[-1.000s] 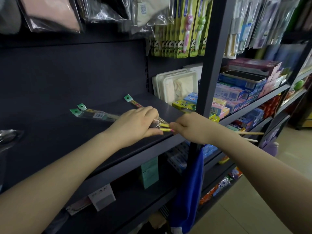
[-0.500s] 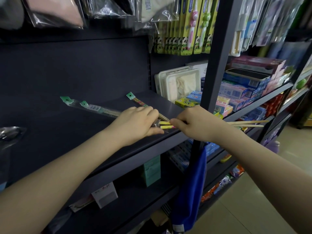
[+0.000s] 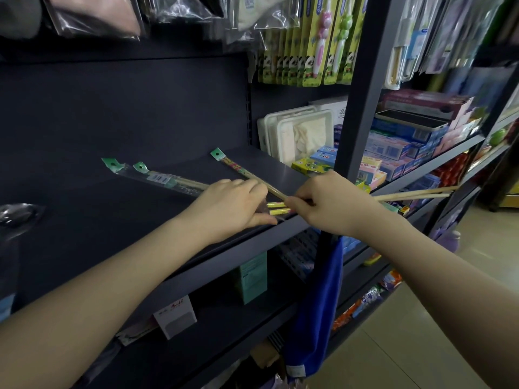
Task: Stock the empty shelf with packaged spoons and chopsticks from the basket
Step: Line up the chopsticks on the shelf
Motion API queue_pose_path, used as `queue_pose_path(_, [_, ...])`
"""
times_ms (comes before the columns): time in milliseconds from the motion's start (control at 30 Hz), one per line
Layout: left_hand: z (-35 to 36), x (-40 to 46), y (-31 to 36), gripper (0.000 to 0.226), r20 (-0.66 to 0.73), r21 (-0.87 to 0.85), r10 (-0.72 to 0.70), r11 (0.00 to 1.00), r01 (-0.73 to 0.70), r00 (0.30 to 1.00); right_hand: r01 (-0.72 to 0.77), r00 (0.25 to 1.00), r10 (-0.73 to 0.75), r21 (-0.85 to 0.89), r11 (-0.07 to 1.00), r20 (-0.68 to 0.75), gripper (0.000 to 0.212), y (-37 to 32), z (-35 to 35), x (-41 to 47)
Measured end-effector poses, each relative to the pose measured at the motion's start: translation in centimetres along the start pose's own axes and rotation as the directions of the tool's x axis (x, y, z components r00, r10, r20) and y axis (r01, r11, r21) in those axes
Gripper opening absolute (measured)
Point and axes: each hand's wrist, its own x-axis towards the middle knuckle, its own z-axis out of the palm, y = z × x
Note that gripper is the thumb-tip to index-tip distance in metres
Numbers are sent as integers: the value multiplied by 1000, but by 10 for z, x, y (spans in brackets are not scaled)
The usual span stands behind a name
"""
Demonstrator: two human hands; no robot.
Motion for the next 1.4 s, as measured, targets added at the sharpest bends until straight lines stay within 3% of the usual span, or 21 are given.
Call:
queue_pose_path(300, [-1,-6,-5,44,-44,-57,3,998,-6,999,-103,991,96,75,992,92,49,1,-3,-4])
queue_pose_path(500, [5,-7,-5,53,-99,54,78,996,-73,992,-48,995,44,45,998,92,54,-7,-3,1])
queue_pose_path(600, [2,-7,-2,61,-69,91,58,995,-52,996,-63,993,57,65,996,102,51,-8,-1,1])
queue_pose_path(700, [4,-8,-1,48,60,28,2,1000,-3,998,-74,992,69,43,996,105,46,-8,3,0])
queue_pose_path(867, [3,-9,-4,45,82,-23,-11,1000,13,997,-87,984,61,153,984,168,34,-10,8,2])
queue_pose_path(1000, [0,-10,-4,44,57,25,22,999,-24,998,-151,955,4,474,868,296,28,-5,14,4])
queue_pose_path(1133, [-5,-13,-9,51,-41,55,39,998,-36,998,-161,917,-133,653,740,377,23,-4,19,6])
queue_pose_path(1233, [-3,-15,-14,45,-147,148,97,986,-75,984,-197,905,-150,706,680,397,18,-7,22,13])
queue_pose_path(1400, [-5,-20,-19,42,-210,122,127,987,-103,969,-289,818,-219,710,642,531,22,-10,19,24])
